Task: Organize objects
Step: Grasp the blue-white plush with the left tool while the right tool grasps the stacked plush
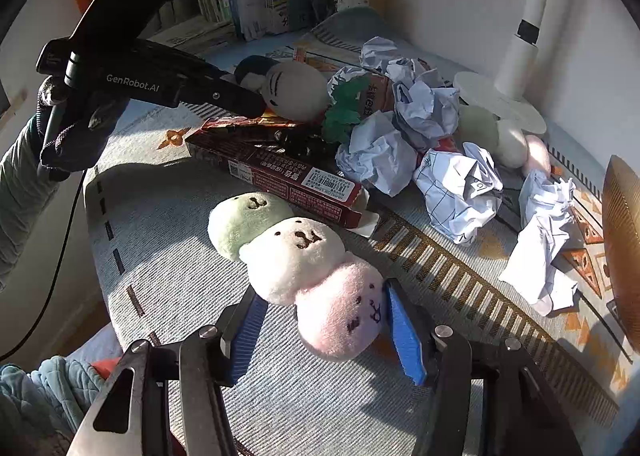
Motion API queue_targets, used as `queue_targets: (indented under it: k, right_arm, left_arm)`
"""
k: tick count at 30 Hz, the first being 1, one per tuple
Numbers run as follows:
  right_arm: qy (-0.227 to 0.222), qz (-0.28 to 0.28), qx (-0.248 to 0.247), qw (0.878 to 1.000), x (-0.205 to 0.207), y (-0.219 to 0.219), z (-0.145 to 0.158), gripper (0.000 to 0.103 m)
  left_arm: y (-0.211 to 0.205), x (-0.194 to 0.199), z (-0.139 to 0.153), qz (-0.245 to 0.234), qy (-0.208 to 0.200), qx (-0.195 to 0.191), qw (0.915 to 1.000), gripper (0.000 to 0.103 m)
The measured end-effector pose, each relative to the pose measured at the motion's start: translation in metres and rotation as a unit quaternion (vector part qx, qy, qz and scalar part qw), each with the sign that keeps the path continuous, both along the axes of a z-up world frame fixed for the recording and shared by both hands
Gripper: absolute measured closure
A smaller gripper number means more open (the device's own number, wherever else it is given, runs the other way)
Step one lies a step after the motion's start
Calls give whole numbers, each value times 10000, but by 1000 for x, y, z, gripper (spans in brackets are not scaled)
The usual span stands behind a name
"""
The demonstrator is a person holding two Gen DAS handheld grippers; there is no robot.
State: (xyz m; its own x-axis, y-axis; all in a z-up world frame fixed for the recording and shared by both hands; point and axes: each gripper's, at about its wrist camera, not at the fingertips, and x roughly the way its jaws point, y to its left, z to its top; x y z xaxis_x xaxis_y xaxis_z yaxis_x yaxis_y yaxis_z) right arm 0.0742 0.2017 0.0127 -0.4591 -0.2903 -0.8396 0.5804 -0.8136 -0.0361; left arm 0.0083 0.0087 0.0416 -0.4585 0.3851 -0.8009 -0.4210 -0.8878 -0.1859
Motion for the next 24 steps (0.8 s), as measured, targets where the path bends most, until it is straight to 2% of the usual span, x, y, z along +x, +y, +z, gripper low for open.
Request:
queue_targets:
  k: [4, 6, 8, 10, 12, 15, 16, 17, 19, 20, 21, 22, 24]
  right_arm:
    - [213, -1165, 58, 9929, 17, 29, 16, 46]
    - [295, -1795, 62, 9833, 21, 48, 21, 45]
    - [449, -2297, 361, 9716, 32, 56, 22, 45]
    - [349, -2497, 379, 9669, 36, 65, 17, 45]
    - [81, -2490, 107, 9684, 39, 68, 8, 45]
    - [-321, -2414, -239, 9696, 44, 64, 2, 44]
    - [-404, -2386, -364, 9696, 45, 64, 1, 44]
    - [-409, -2379, -389, 9696, 46, 63, 0, 43]
    - [-399, -2386, -414, 9694, 49, 63, 1, 42]
    - [-457, -2387, -476, 9688, 49, 66, 1, 42]
    - [-535, -2368, -547, 9686, 49, 66, 0, 39]
    - [-618, -2309, -612, 9691, 50, 67, -1, 37]
    - [-703, -2204, -788, 9697, 53, 68, 0, 32]
  left_arm:
    - [-7, 27, 15, 385, 273, 133, 9988, 78]
    - [-15, 38, 21, 708, 434, 120, 9965, 79]
    - [-26, 49, 24, 1029, 546, 125, 9931, 80]
    - [-35, 61, 21, 1393, 710, -156, 9876, 80]
    - [-42, 74, 14, 1661, 748, -355, 9826, 80]
    - [-50, 95, 3, 1813, 656, -276, 9809, 80]
    - [-52, 102, 0, 1739, 621, -175, 9827, 79]
    - [-53, 110, -1, 1668, 584, -44, 9843, 76]
    - [-57, 117, 3, 1762, 637, 99, 9822, 43]
    - [-58, 119, 7, 1810, 717, 134, 9808, 32]
    - [-59, 118, 12, 1823, 830, 174, 9796, 14]
    - [-59, 116, 17, 1789, 965, 227, 9789, 6]
    - [-54, 105, 26, 1579, 1093, 313, 9809, 2]
